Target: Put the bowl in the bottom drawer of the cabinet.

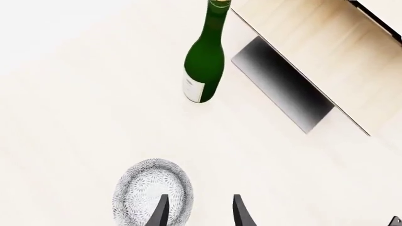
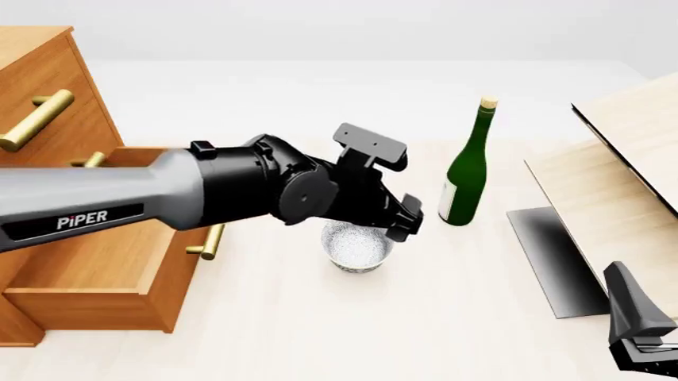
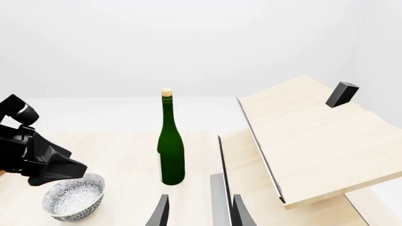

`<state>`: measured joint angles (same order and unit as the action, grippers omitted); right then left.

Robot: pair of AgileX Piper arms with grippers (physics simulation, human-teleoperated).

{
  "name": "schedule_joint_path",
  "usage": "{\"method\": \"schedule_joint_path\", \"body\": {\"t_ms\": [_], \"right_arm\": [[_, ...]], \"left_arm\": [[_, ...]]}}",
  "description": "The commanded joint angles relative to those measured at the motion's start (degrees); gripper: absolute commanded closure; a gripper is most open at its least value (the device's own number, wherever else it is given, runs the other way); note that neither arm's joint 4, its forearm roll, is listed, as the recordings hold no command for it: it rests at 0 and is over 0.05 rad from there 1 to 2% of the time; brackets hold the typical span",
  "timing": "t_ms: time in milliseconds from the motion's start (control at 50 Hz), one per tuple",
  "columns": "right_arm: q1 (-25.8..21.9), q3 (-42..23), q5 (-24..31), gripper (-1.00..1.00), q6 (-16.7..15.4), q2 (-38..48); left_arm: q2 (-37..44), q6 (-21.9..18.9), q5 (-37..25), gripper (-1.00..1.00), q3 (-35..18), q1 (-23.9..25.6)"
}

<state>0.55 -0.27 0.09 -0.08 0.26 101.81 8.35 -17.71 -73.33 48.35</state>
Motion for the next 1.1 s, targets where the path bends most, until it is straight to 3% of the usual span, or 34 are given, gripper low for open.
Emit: {"method": "schedule_joint_path", "body": {"t_ms": [20, 1100], "right_arm": [[0.0, 0.0, 0.0, -1.00, 0.0, 0.0], [0.0, 0.0, 0.0, -1.00, 0.0, 0.0]], "left_arm": [[2.5, 0.5, -0.3, -1.00, -1.5, 0.5], [9.2, 2.8, 3.9, -1.00, -1.8, -1.3]]}}
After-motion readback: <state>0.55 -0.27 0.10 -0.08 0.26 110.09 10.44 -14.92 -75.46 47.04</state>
